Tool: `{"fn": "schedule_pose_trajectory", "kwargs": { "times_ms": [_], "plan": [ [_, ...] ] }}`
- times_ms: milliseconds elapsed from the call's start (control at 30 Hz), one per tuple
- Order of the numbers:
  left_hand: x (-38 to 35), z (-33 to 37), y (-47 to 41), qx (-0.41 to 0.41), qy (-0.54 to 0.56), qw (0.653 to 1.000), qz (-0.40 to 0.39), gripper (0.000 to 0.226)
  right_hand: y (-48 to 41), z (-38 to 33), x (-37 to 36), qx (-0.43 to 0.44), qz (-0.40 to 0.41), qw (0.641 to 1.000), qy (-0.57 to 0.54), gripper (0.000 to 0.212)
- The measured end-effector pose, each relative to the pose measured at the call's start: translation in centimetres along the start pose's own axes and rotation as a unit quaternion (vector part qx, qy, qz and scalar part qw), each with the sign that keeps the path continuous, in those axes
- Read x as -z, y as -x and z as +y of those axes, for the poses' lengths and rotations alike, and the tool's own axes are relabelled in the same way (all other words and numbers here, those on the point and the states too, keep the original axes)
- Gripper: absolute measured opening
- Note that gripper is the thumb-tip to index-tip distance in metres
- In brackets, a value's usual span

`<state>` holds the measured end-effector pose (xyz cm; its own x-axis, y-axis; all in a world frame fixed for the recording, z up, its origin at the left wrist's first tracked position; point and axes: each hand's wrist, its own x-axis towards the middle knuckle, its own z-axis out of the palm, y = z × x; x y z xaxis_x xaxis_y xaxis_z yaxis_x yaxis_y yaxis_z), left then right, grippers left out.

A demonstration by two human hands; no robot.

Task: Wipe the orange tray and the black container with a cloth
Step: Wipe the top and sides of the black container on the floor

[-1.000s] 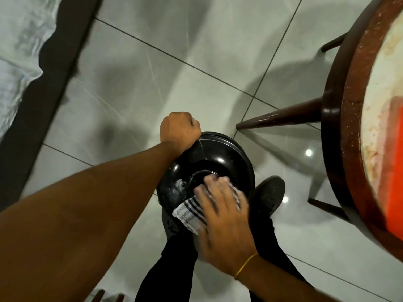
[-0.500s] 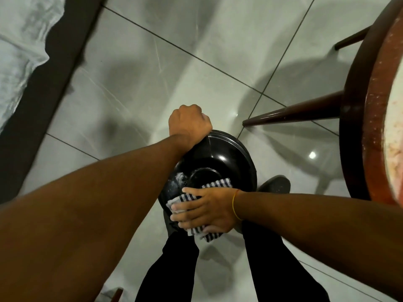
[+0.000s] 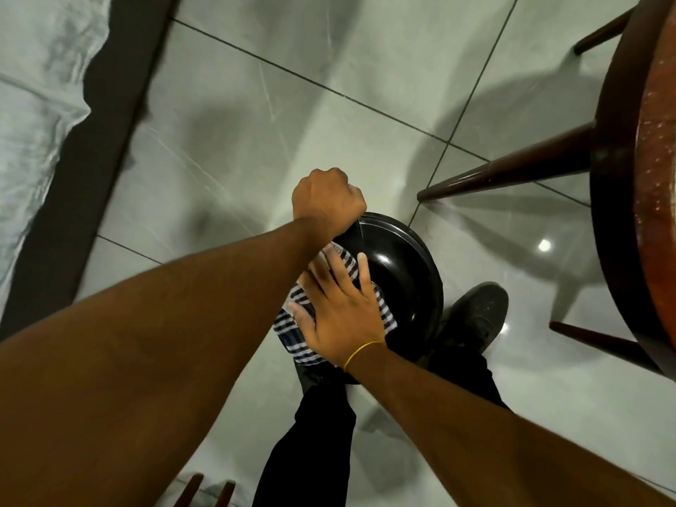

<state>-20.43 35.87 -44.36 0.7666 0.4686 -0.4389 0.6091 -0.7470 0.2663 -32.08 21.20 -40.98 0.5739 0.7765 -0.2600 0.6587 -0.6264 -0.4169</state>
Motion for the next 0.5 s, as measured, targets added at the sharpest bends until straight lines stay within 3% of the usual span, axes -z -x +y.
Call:
{"fn": "schedule_pose_trajectory", "kwargs": {
  "times_ms": [100,233,300,400,500],
  "plan": [
    [0.1,0.1,-0.1,-0.016,-0.008,1.000,-0.015,0.031,-0.2,0.0,-0.3,0.035,0.019,0.999,-0.012,0.055],
    [0.4,-0.1,-0.2,-0.048,-0.013,0.998,-0.030,0.033,-1.7,1.1,-0.3,0.245,-0.023,0.969,0.027,0.053],
    [0.3,-0.1,-0.2,-0.082,-0.008,0.996,-0.038,0.040,-2.2,1.8,-0.2,0.351,-0.070,0.931,0.069,0.053],
    [0.1,-0.7,-0.2,-0.106,-0.006,0.994,-0.030,0.047,-1.4,2.9,-0.5,0.519,-0.131,0.831,0.148,0.055],
    [-0.3,-0.9,-0.3,-0.128,-0.007,0.992,-0.009,0.048,-0.9,3.9,-0.5,0.602,-0.143,0.757,0.209,0.063]
  ]
}}
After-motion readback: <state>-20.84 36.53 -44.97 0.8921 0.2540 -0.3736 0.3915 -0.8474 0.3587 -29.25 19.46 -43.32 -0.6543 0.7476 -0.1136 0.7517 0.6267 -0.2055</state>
